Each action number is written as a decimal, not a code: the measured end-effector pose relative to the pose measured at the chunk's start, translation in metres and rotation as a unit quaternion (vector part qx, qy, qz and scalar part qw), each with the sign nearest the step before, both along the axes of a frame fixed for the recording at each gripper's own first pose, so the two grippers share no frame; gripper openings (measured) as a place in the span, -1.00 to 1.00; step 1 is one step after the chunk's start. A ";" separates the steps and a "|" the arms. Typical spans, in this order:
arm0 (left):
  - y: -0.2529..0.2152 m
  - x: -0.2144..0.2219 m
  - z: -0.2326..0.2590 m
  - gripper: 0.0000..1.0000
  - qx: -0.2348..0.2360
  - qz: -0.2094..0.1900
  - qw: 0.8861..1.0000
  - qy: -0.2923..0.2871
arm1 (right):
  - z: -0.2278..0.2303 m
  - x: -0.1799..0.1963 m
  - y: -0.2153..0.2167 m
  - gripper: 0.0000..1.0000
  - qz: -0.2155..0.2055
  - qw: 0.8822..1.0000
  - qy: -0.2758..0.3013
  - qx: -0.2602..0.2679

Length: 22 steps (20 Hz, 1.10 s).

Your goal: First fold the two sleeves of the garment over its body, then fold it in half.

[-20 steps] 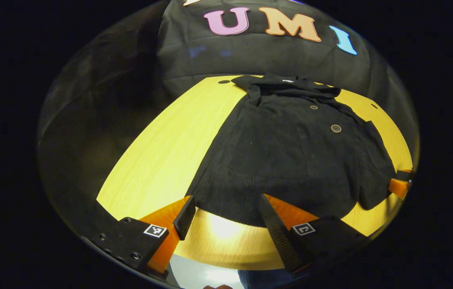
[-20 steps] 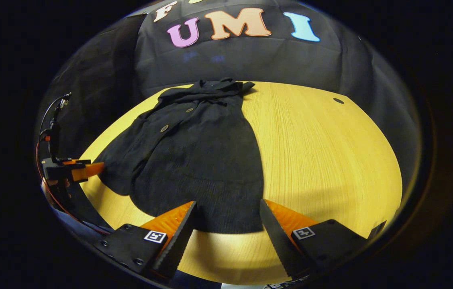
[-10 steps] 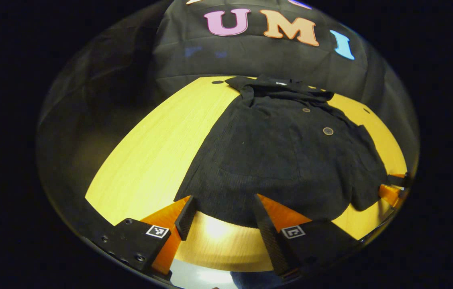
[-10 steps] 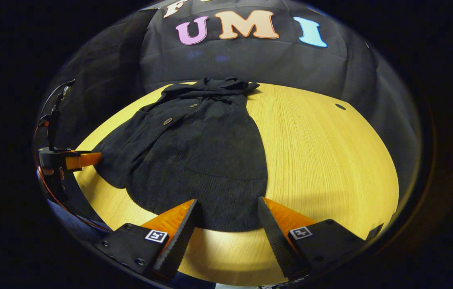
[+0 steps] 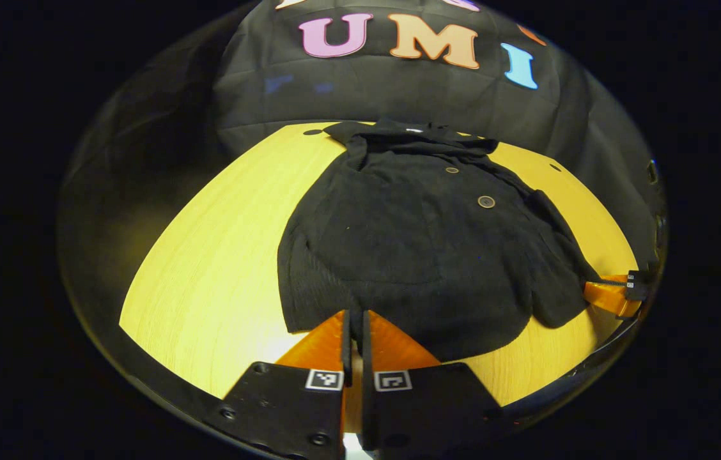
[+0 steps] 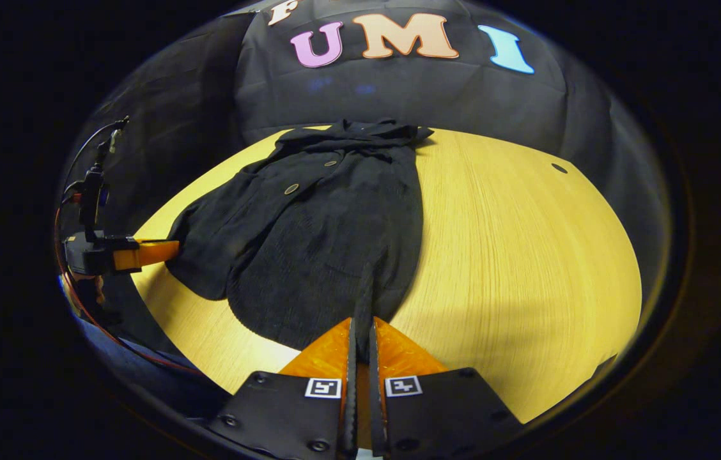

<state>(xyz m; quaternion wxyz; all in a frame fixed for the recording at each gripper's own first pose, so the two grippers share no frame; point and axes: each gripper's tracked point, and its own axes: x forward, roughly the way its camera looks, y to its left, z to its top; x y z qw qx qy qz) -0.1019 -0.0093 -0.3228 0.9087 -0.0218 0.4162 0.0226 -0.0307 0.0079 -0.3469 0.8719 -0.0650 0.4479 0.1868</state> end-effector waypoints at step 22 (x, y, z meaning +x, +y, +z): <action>-0.001 0.093 0.081 -1.00 -0.049 0.016 0.996 -0.074 | 0.093 0.091 0.019 -0.92 -0.037 0.995 -0.071 0.057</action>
